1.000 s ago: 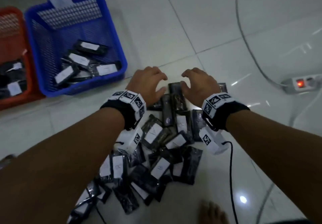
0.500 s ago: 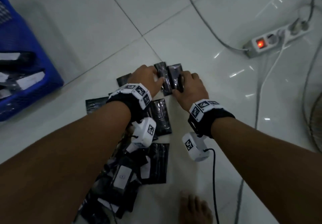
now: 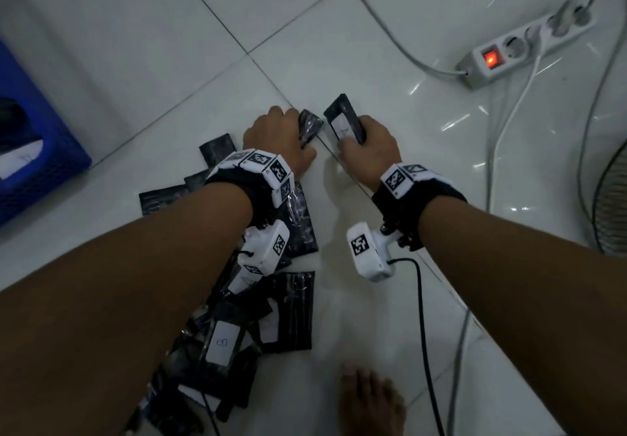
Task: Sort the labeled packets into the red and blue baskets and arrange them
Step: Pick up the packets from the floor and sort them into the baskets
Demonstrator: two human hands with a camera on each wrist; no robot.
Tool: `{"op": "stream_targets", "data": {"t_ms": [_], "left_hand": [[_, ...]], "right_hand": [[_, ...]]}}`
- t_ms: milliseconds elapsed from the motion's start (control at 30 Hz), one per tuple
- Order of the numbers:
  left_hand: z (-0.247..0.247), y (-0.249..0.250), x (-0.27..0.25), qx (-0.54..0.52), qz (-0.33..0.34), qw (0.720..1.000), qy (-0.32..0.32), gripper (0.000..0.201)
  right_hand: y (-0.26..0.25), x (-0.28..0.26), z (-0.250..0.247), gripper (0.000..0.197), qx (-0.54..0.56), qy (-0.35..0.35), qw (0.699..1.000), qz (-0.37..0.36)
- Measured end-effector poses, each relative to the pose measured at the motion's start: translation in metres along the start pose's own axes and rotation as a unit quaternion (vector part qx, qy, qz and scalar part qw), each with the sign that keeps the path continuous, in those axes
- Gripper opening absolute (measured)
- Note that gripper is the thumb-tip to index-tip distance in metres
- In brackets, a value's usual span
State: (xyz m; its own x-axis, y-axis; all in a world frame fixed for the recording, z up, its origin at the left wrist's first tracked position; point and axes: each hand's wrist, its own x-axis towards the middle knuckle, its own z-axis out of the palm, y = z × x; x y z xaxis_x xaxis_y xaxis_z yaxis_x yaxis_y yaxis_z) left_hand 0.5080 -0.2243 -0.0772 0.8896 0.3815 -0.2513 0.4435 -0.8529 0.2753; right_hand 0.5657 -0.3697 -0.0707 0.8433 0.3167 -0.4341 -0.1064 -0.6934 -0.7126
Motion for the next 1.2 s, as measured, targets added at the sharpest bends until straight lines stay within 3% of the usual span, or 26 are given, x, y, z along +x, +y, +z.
{"op": "stream_targets", "data": {"t_ms": [100, 200, 233, 267, 333, 367, 433, 500, 533, 633, 700, 767, 933, 1200], "left_hand": [[-0.008, -0.013, -0.002, -0.072, -0.052, 0.996, 0.012, 0.033], [-0.008, -0.036, -0.010, -0.222, -0.136, 0.965, -0.016, 0.022], [-0.010, -0.042, -0.012, -0.300, -0.177, 0.937, -0.023, 0.023], [-0.013, -0.047, -0.014, -0.400, -0.219, 0.890, -0.029, 0.023], [-0.025, -0.053, -0.023, -0.585, -0.284, 0.759, -0.041, 0.023], [-0.034, -0.060, -0.028, -0.633, -0.301, 0.712, -0.044, 0.026], [-0.054, -0.079, -0.040, -0.657, -0.318, 0.682, -0.045, 0.040], [-0.075, -0.108, -0.051, -0.649, -0.314, 0.691, -0.038, 0.050], [-0.086, -0.124, -0.058, -0.630, -0.306, 0.713, -0.029, 0.048], [-0.122, -0.171, -0.085, -0.523, -0.271, 0.808, 0.006, 0.029], [-0.143, -0.208, -0.106, -0.399, -0.242, 0.884, 0.035, 0.023], [-0.161, -0.247, -0.128, -0.272, -0.218, 0.936, 0.056, 0.022], [-0.181, -0.323, -0.171, -0.104, -0.234, 0.960, 0.115, 0.026], [-0.160, -0.369, -0.153, -0.068, -0.184, 0.977, 0.080, 0.028]], "right_hand": [[-0.018, 0.004, 0.010, 0.023, 0.204, -0.003, 0.976, 0.078], [-0.034, 0.003, 0.018, 0.042, 0.247, -0.035, 0.965, 0.079], [-0.037, 0.003, 0.021, 0.043, 0.225, -0.033, 0.972, 0.057], [-0.041, 0.001, 0.024, 0.041, 0.198, -0.028, 0.979, 0.029], [-0.047, 0.000, 0.033, 0.034, 0.146, -0.016, 0.989, -0.021], [-0.054, -0.002, 0.039, 0.032, 0.123, -0.015, 0.991, -0.046], [-0.070, -0.004, 0.055, 0.032, 0.084, -0.030, 0.992, -0.091], [-0.093, -0.008, 0.073, 0.040, 0.033, -0.055, 0.988, -0.139], [-0.105, -0.010, 0.083, 0.043, -0.001, -0.063, 0.984, -0.165], [-0.145, -0.021, 0.115, 0.040, -0.054, -0.097, 0.965, -0.238], [-0.170, -0.031, 0.137, 0.035, -0.074, -0.128, 0.949, -0.277], [-0.194, -0.042, 0.158, 0.029, -0.096, -0.156, 0.931, -0.317], [-0.240, -0.066, 0.200, 0.023, -0.192, -0.199, 0.859, -0.431], [-0.280, -0.063, 0.251, 0.029, -0.290, -0.203, 0.798, -0.487]]}}
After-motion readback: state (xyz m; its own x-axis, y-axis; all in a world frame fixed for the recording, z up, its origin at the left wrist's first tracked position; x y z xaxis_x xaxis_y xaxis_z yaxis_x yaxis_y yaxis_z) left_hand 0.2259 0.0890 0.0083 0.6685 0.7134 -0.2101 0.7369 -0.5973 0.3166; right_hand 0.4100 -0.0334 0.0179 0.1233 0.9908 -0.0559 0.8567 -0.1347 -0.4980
